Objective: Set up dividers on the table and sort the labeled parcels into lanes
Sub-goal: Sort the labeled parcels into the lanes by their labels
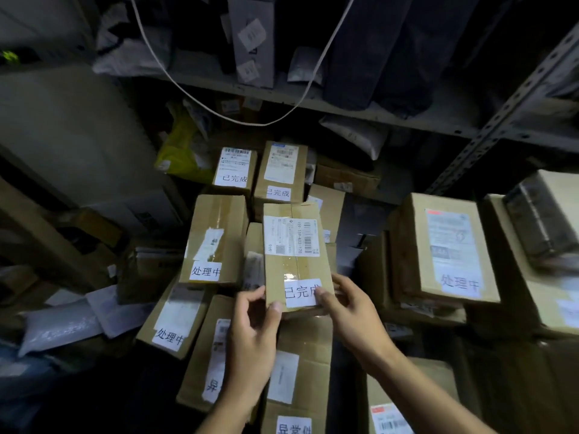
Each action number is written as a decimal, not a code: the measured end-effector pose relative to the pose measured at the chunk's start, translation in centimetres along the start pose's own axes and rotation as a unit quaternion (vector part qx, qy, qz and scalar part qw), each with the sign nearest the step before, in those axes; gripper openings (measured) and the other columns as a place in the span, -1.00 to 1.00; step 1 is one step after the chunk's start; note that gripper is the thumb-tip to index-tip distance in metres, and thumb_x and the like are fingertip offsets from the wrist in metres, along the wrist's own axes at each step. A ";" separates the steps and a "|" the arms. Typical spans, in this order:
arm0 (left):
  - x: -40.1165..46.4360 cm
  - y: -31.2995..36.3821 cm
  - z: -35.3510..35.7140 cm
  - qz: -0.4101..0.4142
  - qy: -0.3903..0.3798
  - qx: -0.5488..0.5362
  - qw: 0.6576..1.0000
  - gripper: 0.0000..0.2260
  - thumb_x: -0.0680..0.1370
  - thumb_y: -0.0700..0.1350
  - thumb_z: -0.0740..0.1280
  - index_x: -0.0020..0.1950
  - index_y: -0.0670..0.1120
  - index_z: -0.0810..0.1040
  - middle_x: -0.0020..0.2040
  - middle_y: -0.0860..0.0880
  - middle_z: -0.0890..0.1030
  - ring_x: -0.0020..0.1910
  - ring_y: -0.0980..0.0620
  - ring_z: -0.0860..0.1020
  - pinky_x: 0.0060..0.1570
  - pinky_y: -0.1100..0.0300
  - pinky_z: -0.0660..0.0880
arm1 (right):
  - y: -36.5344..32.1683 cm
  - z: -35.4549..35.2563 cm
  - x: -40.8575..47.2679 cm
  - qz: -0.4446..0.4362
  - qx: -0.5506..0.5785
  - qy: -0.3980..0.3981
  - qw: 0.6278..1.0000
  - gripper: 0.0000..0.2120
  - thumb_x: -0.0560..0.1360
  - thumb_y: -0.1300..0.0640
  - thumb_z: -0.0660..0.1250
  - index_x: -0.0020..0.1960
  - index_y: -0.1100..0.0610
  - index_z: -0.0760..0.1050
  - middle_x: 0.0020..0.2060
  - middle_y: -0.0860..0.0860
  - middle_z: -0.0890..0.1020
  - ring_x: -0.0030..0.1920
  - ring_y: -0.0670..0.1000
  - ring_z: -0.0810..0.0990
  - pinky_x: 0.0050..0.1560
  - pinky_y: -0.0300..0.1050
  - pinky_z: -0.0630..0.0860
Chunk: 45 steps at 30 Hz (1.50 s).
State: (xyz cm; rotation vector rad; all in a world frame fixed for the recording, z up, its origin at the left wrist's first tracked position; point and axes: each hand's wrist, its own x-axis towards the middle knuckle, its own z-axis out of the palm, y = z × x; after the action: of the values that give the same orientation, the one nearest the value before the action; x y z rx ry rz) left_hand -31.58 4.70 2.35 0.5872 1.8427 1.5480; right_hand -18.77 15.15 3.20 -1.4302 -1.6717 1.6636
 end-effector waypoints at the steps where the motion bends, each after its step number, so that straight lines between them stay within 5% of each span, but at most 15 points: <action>1: -0.6 0.3 0.1 -0.004 -0.007 -0.022 1.000 -0.81 0.53 -0.13 0.37 0.10 0.06 0.49 0.10 0.06 0.63 0.11 0.19 0.59 0.04 0.29 0.51 | -0.1 -0.6 -0.9 -0.001 0.009 -0.004 1.000 -0.71 0.56 0.01 0.37 0.26 -0.16 0.50 0.10 -0.18 0.68 0.11 -0.21 0.63 0.18 -0.13 0.56; 4: -2.7 1.0 0.8 0.001 -0.021 -0.074 0.997 -0.77 0.50 -0.17 0.38 0.11 0.04 0.50 0.04 -0.02 0.68 0.06 0.17 0.63 -0.06 0.40 0.52 | -0.4 -2.5 -3.4 0.000 0.034 -0.006 0.999 -0.68 0.55 -0.01 0.38 0.29 -0.11 0.50 0.12 -0.14 0.68 0.17 -0.15 0.62 0.27 -0.01 0.52; 8: -6.2 2.5 2.1 0.030 -0.011 -0.094 0.995 -0.77 0.39 -0.02 0.42 0.03 0.19 0.56 0.03 0.17 0.68 0.05 0.22 0.62 -0.11 0.46 0.51 | -1.0 -5.0 -6.7 -0.015 0.047 0.006 0.999 -0.65 0.48 -0.13 0.39 0.26 -0.19 0.49 0.08 -0.16 0.69 0.14 -0.17 0.62 0.22 0.03 0.54; 16: -13.3 7.8 7.4 0.106 0.019 -0.119 0.987 -0.66 0.28 0.22 0.53 0.00 0.18 0.62 0.00 0.10 0.70 0.02 0.20 0.64 -0.13 0.45 0.51 | -3.6 -14.3 -14.0 -0.092 0.075 0.002 0.993 -0.75 0.55 -0.08 0.36 0.22 -0.24 0.49 -0.02 -0.28 0.68 -0.02 -0.25 0.66 -0.20 -0.36 0.55; 20: -17.7 10.9 12.7 0.120 -0.015 -0.139 0.983 -0.73 0.35 0.10 0.55 0.00 0.18 0.61 0.02 0.03 0.71 0.05 0.11 0.66 0.00 0.17 0.56 | -4.2 -21.6 -17.8 -0.113 0.069 0.016 0.991 -0.71 0.50 -0.19 0.37 0.20 -0.28 0.49 0.00 -0.22 0.69 0.03 -0.17 0.67 0.01 -0.06 0.60; 24: -23.0 13.4 19.4 0.115 -0.078 -0.155 0.978 -0.78 0.37 0.02 0.51 -0.02 0.16 0.60 0.05 -0.03 0.70 0.09 0.00 0.66 0.11 -0.05 0.50 | -3.3 -30.3 -21.8 -0.136 0.041 0.033 0.989 -0.51 0.34 -0.38 0.32 0.23 -0.28 0.48 0.02 -0.20 0.69 -0.01 -0.25 0.65 -0.14 -0.30 0.55; 30: -30.6 15.4 30.2 0.110 -0.155 -0.147 0.971 -0.63 0.29 0.10 0.45 0.06 0.09 0.54 0.03 0.04 0.70 0.03 0.05 0.67 -0.12 0.23 0.61 | 0.7 -43.1 -26.3 -0.131 0.045 0.058 0.989 -0.52 0.34 -0.40 0.33 0.22 -0.30 0.48 0.09 -0.13 0.67 0.03 -0.17 0.67 -0.09 -0.18 0.63; 36: -34.3 15.5 39.6 0.104 -0.182 -0.110 0.971 -0.71 0.44 -0.06 0.41 0.15 0.10 0.54 0.10 0.06 0.68 0.09 0.09 0.65 -0.03 0.21 0.61 | 4.6 -52.0 -27.2 -0.119 0.078 0.076 0.987 -0.55 0.34 -0.38 0.33 0.19 -0.30 0.49 0.07 -0.12 0.69 0.06 -0.08 0.68 0.01 -0.02 0.63; 41: -31.8 14.6 45.8 0.070 -0.204 -0.047 0.975 -0.74 0.58 -0.14 0.34 0.12 0.23 0.51 0.09 0.10 0.67 0.08 0.13 0.64 -0.10 0.25 0.59 | 7.0 -55.8 -22.9 -0.100 0.083 0.107 0.986 -0.82 0.49 -0.25 0.34 0.08 -0.34 0.50 0.04 -0.19 0.69 0.01 -0.17 0.68 -0.19 -0.25 0.63; 45: -27.8 13.6 49.7 0.016 -0.181 -0.003 0.983 -0.73 0.57 -0.22 0.31 0.20 0.07 0.49 0.12 0.00 0.65 0.10 0.06 0.62 0.05 0.09 0.60 | 8.6 -56.6 -17.8 -0.091 0.026 0.164 0.982 -0.41 0.34 -0.37 0.28 0.30 -0.16 0.49 0.08 -0.12 0.68 0.13 -0.10 0.63 0.14 0.01 0.60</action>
State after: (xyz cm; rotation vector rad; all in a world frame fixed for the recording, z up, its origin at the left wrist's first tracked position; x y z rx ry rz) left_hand 22.57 21.99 16.57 0.8382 1.5576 1.3607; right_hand 38.72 27.35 15.00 -1.3913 -1.5102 1.2831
